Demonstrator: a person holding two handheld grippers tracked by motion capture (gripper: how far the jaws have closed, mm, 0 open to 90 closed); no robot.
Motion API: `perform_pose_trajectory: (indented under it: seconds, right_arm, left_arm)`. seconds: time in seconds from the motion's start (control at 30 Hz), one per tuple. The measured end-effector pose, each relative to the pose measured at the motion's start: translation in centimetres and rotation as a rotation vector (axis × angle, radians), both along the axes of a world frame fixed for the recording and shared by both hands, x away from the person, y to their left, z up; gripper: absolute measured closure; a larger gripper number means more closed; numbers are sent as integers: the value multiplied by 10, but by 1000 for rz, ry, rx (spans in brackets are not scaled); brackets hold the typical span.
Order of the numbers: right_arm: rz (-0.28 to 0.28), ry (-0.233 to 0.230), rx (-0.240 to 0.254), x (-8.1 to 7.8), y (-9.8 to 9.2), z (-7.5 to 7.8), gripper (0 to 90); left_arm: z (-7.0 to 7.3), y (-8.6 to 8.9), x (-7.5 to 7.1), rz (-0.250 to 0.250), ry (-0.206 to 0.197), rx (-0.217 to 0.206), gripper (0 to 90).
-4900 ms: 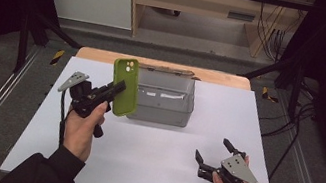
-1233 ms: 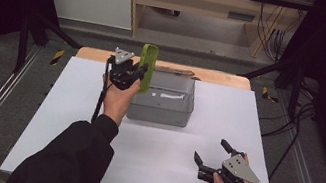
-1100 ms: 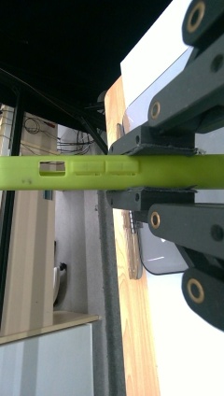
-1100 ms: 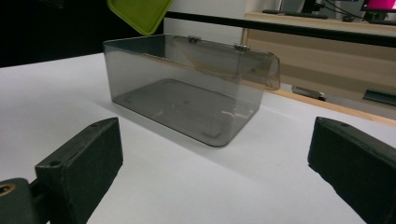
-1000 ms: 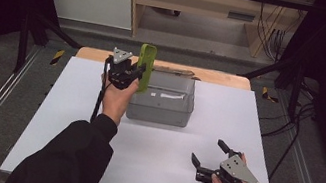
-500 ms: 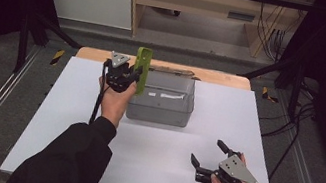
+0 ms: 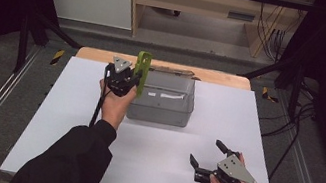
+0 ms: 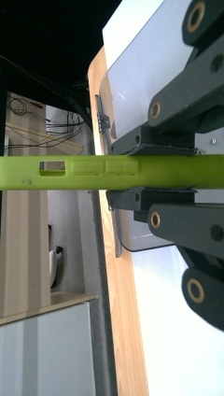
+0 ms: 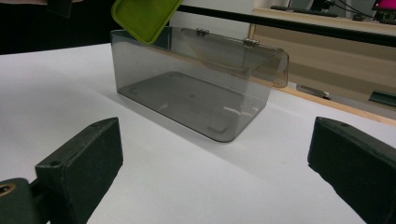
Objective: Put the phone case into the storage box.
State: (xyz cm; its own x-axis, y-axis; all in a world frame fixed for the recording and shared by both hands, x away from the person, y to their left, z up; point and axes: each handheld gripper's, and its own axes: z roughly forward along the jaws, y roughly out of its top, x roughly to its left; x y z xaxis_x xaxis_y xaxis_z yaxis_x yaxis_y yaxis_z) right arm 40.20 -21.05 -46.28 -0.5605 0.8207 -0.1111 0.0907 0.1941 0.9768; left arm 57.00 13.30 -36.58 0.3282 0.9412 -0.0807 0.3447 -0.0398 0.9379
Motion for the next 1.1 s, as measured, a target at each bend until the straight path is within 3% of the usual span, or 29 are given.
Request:
perform_pose_trajectory:
  seconds: [0.5,1.1]
  right_arm:
    - [9,5,-13,1,2,-1,34]
    - [11,14,-16,1,2,-2,34]
  left_arm:
    - [-13,4,6,23,15,43,773]
    - [-23,2,9,8,44,81,773]
